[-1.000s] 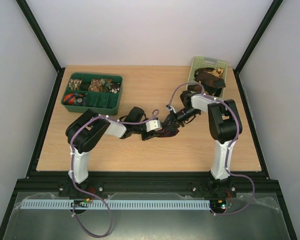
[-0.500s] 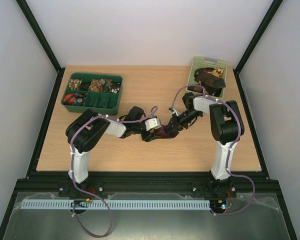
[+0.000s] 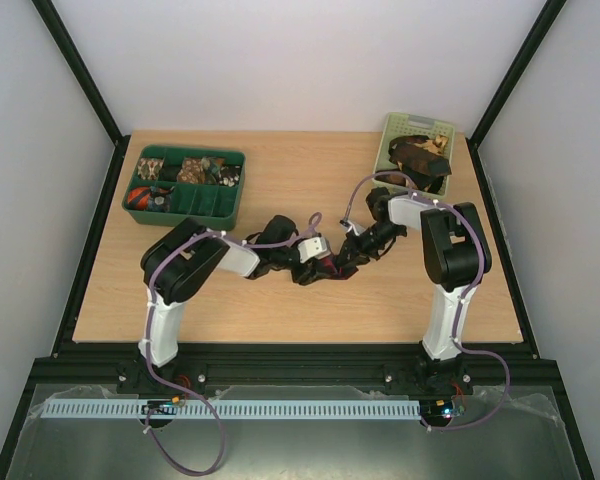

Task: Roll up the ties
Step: Roll the tie at the center of the board.

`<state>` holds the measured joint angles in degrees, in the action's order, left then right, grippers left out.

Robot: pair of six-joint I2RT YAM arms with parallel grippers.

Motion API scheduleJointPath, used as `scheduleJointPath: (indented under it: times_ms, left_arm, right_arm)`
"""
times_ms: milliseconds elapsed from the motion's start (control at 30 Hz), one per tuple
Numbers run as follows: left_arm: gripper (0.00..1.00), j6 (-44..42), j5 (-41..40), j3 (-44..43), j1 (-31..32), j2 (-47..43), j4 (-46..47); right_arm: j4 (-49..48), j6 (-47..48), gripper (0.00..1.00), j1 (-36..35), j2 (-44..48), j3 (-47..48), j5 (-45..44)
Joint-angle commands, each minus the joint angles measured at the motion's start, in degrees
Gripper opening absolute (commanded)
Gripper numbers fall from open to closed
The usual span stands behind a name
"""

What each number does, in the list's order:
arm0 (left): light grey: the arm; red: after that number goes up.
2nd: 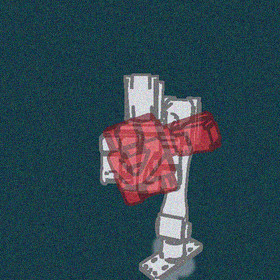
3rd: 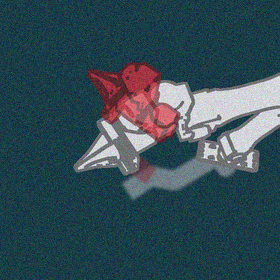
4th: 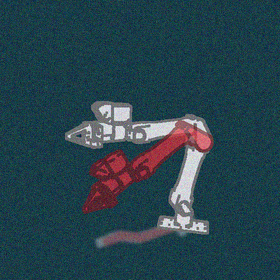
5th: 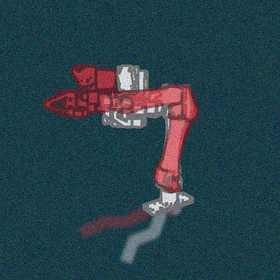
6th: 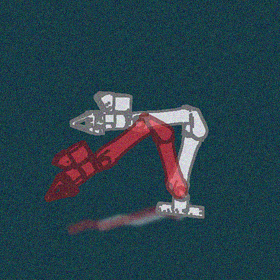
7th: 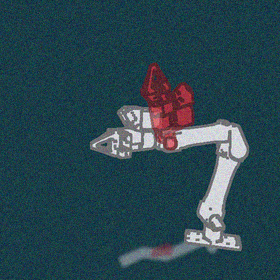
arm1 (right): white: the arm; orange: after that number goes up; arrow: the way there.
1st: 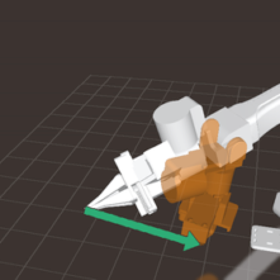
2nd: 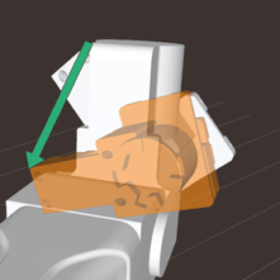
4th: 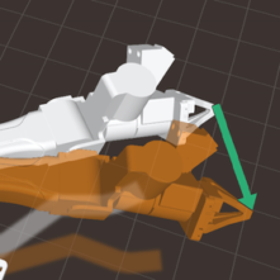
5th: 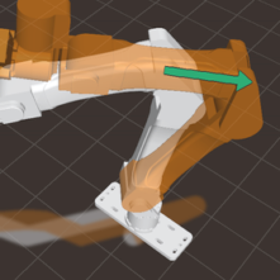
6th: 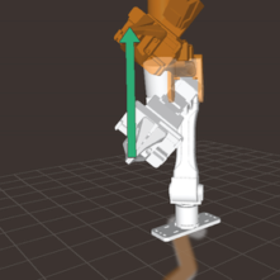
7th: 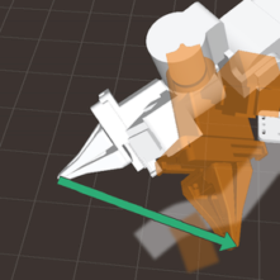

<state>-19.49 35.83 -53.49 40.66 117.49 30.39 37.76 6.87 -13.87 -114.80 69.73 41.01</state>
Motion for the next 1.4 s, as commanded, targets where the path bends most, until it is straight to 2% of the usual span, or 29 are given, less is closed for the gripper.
scheduleJointPath:
  times_ms: [0,133,267,467,767,867,1000,1100,1233,1367]
  left_arm:
    - [0.62,0.99,1.83,-1.74,1.5,3.28,0.56]
    - [0.57,-2.56,0.47,0.25,1.52,1.93,-0.65]
    - [0.68,-3.47,0.11,4.85,0.33,-2.08,0.69]
    - [0.7,-1.29,0.68,6.63,-4.18,-4.01,1.33]
    - [0.74,1.05,2.66,3.77,-1.09,-2.28,1.7]
    - [0.68,3.07,2.18,2.68,-0.68,-0.57,1.95]
    - [0.48,1.65,-1.02,3.9,-0.55,-0.27,1.42]
    - [0.38,-1.26,-4.91,5.68,-0.14,-1.01,-0.33]
    - [0.32,-3.71,-10.07,7.47,0.76,-1.16,-2.9]
    - [0.29,-5.2,-12.82,7.25,1.7,0.27,-6.41]
  right_arm:
    - [-0.43,1.59,0.01,-1.29,-3.76,-3.02,-14.03]
    - [-0.09,2.47,0.01,-1.77,-6.17,-0.35,-14.44]
    - [1.64,4.64,0.01,-2.71,-8.89,3.01,-15.44]
    - [2.75,8.37,0.01,-3.28,-10.86,5.78,-17.32]
    - [2.19,10.09,0.01,-5.81,-11.82,7.26,-19.78]
    - [2.31,10.66,0.01,-5.95,-12.4,8.2,-20.35]
    - [2.85,11.04,0.01,-5.95,-13.36,10.85,-20.84]
    - [4.06,11.31,0.02,-5.94,-13.41,13.1,-20.72]
    - [9.38,9.28,0.18,-3.88,-11.55,17.03,-16.19]
    - [14.41,6.59,0.44,2.88,-8.59,15.89,-5.63]
